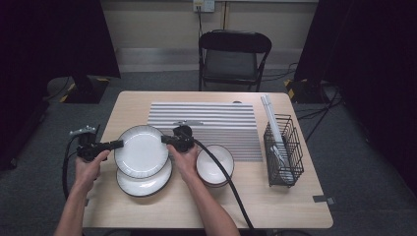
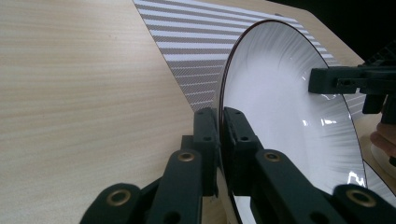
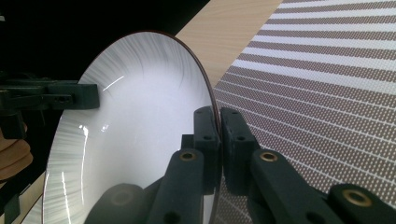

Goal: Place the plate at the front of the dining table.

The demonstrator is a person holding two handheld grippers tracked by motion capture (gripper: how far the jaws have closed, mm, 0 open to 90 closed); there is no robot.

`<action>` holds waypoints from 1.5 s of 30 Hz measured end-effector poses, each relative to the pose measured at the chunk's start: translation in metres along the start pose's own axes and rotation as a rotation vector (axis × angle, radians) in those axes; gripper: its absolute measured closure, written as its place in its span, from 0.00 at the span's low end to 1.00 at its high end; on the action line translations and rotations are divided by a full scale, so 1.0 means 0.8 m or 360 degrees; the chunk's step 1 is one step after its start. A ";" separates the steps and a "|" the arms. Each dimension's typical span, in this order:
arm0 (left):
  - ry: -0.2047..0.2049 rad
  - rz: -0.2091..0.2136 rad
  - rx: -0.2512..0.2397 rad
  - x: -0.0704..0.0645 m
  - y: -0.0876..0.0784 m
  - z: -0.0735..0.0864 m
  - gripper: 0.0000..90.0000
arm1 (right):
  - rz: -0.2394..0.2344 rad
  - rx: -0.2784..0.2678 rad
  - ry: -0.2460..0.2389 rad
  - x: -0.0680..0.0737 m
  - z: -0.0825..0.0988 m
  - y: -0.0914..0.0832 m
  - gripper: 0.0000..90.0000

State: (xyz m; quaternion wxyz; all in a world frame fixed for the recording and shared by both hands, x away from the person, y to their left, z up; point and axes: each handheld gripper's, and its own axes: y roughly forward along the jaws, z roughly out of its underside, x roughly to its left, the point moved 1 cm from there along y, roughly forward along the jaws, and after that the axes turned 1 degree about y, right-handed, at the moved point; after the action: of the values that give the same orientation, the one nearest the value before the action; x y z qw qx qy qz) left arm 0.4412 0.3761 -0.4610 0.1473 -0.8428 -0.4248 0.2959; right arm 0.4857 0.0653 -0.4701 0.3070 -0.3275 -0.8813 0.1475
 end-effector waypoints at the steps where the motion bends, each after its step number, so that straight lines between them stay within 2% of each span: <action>1: 0.0000 -0.0002 -0.0001 0.000 0.000 0.000 0.94 | -0.0002 -0.0002 0.0000 0.000 0.000 0.000 0.96; 5: -0.0006 0.0011 0.0003 0.001 0.000 0.001 0.94 | -0.0001 -0.0003 -0.0002 0.000 0.000 0.000 0.96; 7: -0.0017 0.0033 0.0006 0.001 -0.001 0.003 0.90 | 0.0001 -0.0003 0.0003 0.000 0.000 0.000 0.96; 8: -0.0002 0.0024 0.0021 0.001 -0.001 0.003 0.89 | -0.0003 -0.0003 0.0009 -0.001 0.000 0.000 0.96; 10: -0.0032 0.0041 0.0029 0.001 -0.002 0.005 0.85 | -0.0006 -0.0004 0.0019 -0.001 0.000 0.001 0.96; 12: -0.0039 0.0010 0.0032 0.001 -0.004 0.007 0.85 | -0.0005 -0.0003 0.0024 -0.001 0.000 0.001 0.96; 14: -0.0043 0.0055 0.0042 0.001 -0.004 0.009 0.85 | -0.0009 -0.0002 0.0021 -0.002 0.000 0.001 0.96; 15: -0.0044 0.0056 0.0050 0.001 -0.004 0.010 0.82 | -0.0008 -0.0002 0.0022 -0.002 0.000 0.001 0.96; 16: -0.0048 0.0063 0.0056 0.001 -0.004 0.011 0.82 | -0.0008 -0.0003 0.0021 -0.002 0.000 0.001 0.96; 18: -0.0036 0.0030 0.0079 0.000 -0.005 0.014 0.87 | -0.0005 -0.0006 0.0018 -0.002 0.000 0.000 0.96; 20: -0.0064 0.0024 0.0072 -0.001 -0.004 0.014 0.89 | -0.0004 -0.0007 0.0012 -0.001 0.000 0.000 0.96; 22: -0.0036 0.0013 0.0075 -0.002 -0.004 0.012 0.90 | 0.0000 -0.0007 0.0010 -0.001 0.000 0.000 0.96; 24: -0.0042 -0.0014 0.0059 -0.003 -0.004 0.010 0.91 | 0.0001 -0.0011 -0.0002 -0.001 0.000 0.000 0.96; 28: -0.0003 -0.0027 0.0028 -0.003 -0.005 0.004 0.93 | 0.0008 -0.0025 -0.0012 0.000 -0.001 -0.001 0.96; 35: 0.0019 -0.0038 0.0010 -0.002 -0.006 0.000 0.93 | 0.0015 -0.0034 -0.0019 0.001 -0.002 0.000 0.96; 39: -0.0004 -0.0037 -0.0007 -0.004 -0.006 0.000 0.94 | 0.0011 -0.0046 -0.0048 0.002 -0.002 -0.001 0.96; 45: -0.0006 -0.0041 -0.0013 -0.002 -0.005 0.001 0.94 | -0.0023 -0.0011 -0.0002 -0.002 -0.001 0.000 0.96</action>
State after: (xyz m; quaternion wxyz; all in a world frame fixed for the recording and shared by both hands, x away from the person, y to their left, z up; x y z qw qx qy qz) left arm 0.4371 0.3771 -0.4586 0.1468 -0.8373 -0.4371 0.2938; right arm 0.4875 0.0646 -0.4701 0.3064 -0.3220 -0.8844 0.1424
